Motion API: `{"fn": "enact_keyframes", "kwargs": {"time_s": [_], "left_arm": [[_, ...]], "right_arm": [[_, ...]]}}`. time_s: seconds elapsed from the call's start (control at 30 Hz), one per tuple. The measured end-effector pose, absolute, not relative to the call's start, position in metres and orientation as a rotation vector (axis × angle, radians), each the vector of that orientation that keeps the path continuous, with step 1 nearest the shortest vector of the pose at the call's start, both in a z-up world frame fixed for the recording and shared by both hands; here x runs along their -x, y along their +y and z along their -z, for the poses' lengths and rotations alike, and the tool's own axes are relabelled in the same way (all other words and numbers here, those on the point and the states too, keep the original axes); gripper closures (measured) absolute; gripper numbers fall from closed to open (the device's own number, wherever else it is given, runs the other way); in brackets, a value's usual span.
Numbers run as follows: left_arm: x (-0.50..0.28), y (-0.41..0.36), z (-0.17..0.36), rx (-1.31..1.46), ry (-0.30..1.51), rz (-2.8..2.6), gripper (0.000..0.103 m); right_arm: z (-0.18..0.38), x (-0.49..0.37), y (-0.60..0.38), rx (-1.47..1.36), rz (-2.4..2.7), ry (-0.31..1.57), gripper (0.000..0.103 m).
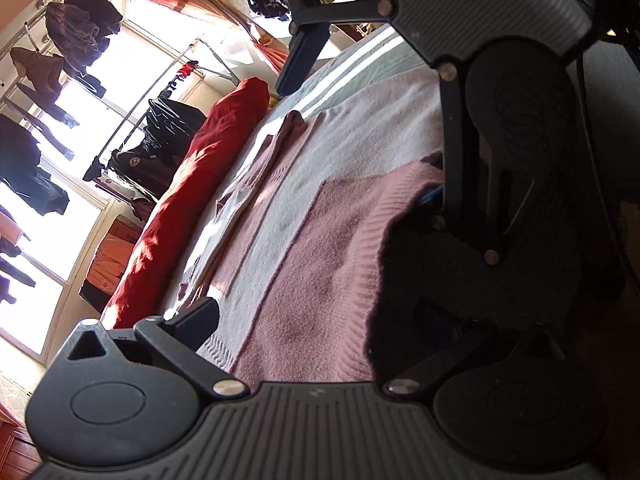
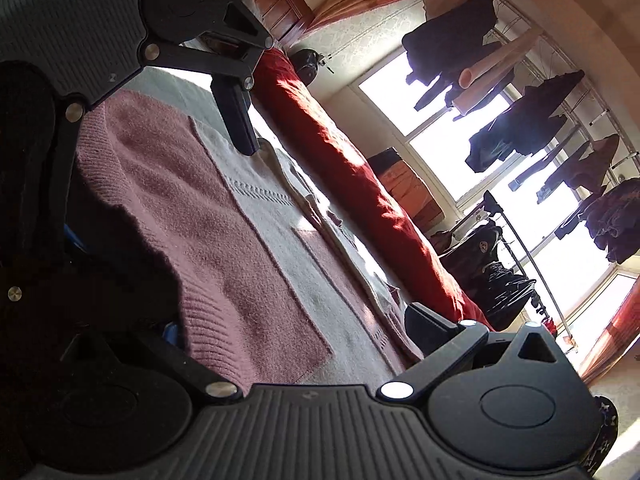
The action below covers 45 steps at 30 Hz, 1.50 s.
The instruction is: Fold clothes
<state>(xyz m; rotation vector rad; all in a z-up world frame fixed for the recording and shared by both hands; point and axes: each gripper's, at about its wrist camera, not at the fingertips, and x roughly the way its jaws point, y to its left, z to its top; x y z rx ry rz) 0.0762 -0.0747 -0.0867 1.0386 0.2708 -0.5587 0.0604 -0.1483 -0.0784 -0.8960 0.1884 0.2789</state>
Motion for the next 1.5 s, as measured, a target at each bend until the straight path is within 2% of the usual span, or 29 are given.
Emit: {"fn": "enact_keyframes", "kwargs": {"time_s": [0.27,0.6,0.9,1.13,1.4,1.5], "left_arm": [[-0.086,-0.07,0.094,-1.1,0.238,0.387,0.0],[-0.09,-0.057,0.07,-0.985,0.233,0.314,0.0],[-0.093,-0.053,0.067,-0.972,0.226,0.314,0.0],[-0.091,-0.046,0.071,-0.985,0.242,0.31,0.0],[-0.084,-0.032,0.09,-1.066,0.281,0.287,0.0],[-0.079,-0.029,0.097,-1.116,0.257,0.281,0.0]], "right_arm": [[0.072,-0.058,-0.152,0.871,-0.261,0.184,0.0],[0.113,-0.062,-0.154,0.94,-0.11,0.236,0.0],[0.123,-0.061,-0.187,0.96,0.044,0.322,0.0],[0.135,-0.058,-0.198,1.052,0.079,0.349,0.0],[0.133,-0.059,-0.202,1.158,0.055,0.292,0.0],[0.129,-0.059,-0.203,1.151,0.028,0.29,0.004]]}}
